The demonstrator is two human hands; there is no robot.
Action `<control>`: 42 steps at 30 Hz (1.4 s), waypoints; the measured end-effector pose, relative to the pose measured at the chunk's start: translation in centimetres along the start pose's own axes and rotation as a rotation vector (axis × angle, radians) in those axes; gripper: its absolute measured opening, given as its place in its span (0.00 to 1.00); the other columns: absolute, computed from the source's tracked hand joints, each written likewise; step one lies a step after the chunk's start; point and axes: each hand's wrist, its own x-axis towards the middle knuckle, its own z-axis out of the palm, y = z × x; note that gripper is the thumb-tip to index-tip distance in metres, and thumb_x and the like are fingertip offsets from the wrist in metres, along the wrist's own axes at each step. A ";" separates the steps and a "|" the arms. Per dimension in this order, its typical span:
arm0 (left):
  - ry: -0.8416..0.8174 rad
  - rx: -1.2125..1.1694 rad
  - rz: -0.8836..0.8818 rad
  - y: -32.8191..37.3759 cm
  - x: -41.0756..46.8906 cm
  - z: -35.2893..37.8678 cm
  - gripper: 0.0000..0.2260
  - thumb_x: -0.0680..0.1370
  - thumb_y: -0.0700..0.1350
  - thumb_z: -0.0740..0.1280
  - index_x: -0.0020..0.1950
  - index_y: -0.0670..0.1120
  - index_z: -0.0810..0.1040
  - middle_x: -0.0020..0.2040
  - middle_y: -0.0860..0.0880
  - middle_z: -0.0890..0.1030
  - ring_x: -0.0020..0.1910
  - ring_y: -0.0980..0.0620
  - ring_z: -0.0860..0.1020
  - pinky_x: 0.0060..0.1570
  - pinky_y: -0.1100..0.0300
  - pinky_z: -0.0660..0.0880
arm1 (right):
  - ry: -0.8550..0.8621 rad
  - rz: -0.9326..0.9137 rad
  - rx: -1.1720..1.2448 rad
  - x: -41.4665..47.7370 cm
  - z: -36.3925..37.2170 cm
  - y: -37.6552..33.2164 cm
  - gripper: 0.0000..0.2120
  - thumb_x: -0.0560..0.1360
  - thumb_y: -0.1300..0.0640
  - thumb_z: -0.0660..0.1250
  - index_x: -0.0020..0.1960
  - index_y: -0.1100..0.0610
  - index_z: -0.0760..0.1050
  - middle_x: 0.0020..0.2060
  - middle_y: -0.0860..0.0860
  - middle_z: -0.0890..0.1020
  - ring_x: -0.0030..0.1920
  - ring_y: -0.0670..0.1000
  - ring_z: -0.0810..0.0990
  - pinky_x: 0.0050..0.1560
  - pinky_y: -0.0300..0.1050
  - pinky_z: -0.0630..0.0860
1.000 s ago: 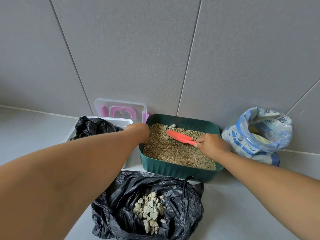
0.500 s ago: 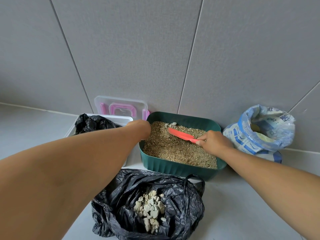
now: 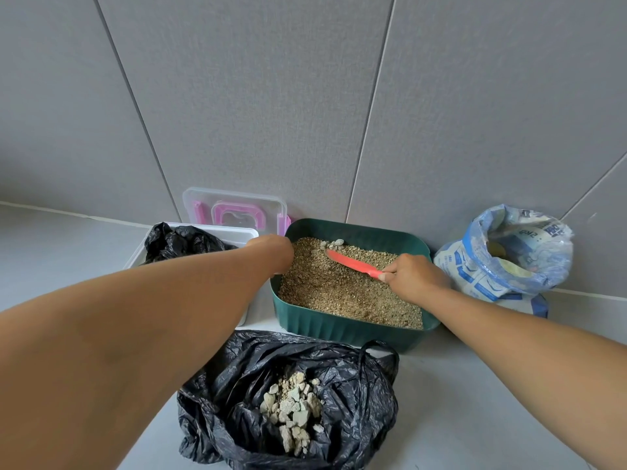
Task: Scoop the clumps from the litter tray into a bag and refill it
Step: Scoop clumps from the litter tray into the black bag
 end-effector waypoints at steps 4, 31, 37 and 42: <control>-0.003 0.001 0.008 -0.1 0.1 0.1 0.16 0.76 0.35 0.66 0.63 0.36 0.75 0.59 0.42 0.78 0.58 0.44 0.77 0.58 0.55 0.74 | -0.025 0.006 0.053 0.0 -0.2 0.1 0.16 0.79 0.46 0.65 0.36 0.51 0.81 0.29 0.48 0.76 0.29 0.50 0.73 0.29 0.41 0.66; -0.011 -0.064 0.005 -0.7 1.7 1.0 0.13 0.77 0.37 0.66 0.61 0.39 0.77 0.57 0.45 0.80 0.55 0.46 0.79 0.56 0.57 0.75 | -0.001 0.046 -0.022 1.2 0.2 0.8 0.09 0.79 0.48 0.64 0.49 0.48 0.83 0.38 0.49 0.81 0.38 0.52 0.79 0.32 0.42 0.68; -0.010 -0.074 -0.005 -0.7 2.2 1.1 0.13 0.77 0.38 0.67 0.61 0.40 0.78 0.54 0.45 0.80 0.48 0.47 0.78 0.55 0.57 0.75 | 0.092 0.088 -0.042 1.8 0.6 0.8 0.11 0.79 0.52 0.65 0.60 0.44 0.80 0.46 0.50 0.83 0.43 0.54 0.81 0.40 0.45 0.76; -0.019 -0.030 0.030 -1.0 2.4 1.4 0.15 0.77 0.38 0.68 0.63 0.41 0.77 0.58 0.46 0.80 0.54 0.46 0.79 0.58 0.57 0.75 | 0.108 0.058 0.005 2.0 1.0 -0.2 0.12 0.79 0.50 0.66 0.61 0.44 0.80 0.49 0.49 0.83 0.46 0.54 0.81 0.44 0.47 0.79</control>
